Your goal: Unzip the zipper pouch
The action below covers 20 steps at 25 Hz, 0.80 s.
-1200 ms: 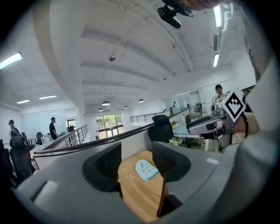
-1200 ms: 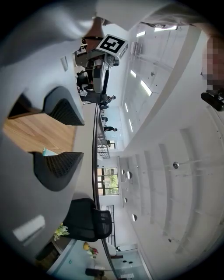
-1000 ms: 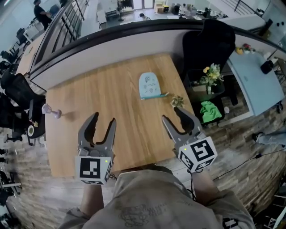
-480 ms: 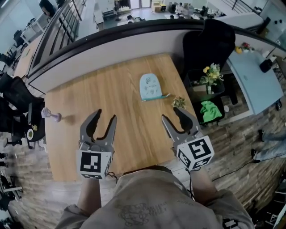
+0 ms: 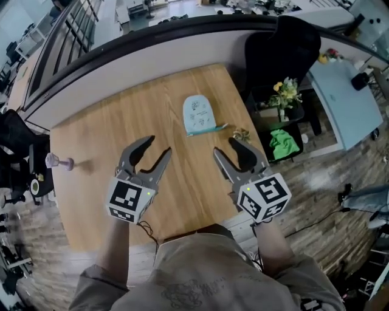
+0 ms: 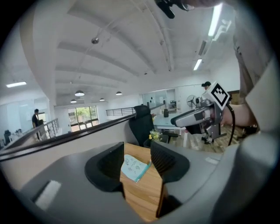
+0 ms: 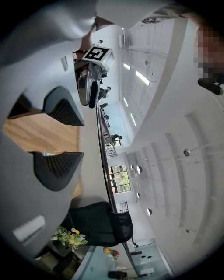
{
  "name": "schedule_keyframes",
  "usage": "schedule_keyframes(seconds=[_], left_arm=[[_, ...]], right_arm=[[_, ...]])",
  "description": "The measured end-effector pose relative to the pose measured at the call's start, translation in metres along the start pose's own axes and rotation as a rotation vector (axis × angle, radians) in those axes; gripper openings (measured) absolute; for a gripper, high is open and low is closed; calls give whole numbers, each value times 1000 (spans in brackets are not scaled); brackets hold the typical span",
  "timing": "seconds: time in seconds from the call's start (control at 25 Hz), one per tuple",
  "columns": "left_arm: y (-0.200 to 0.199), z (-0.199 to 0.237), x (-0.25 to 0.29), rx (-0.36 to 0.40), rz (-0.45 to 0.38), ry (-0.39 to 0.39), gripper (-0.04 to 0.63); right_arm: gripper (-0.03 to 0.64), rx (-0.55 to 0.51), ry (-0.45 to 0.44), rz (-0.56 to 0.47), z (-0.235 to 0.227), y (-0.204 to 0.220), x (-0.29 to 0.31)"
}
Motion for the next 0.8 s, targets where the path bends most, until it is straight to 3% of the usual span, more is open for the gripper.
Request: schedule_keyframes(seconds=[0.12,0.48,0.6,0.8], left_arm=[[18,8,33,-27,23,64,186],[87,16,112,40,132,152,186],[113,19,139,39,124,222,186],[153,20,174,126,160,280,186]], right_arm=[[195,30,-4,16,-16,9,16],[195,84,45,87,-62,47,56],[110,97,58,107,-76,66,70],[109,117,78,133,-95,95,81]])
Point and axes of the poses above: the fingertips, and each gripper's own axes: x forward along the fingers, z to its left, y out of its underside, the point moved 10 cm from there along -x, backward along the fingers, and after that the axes turned 9 degrees about -y, right-handed, at the moved point
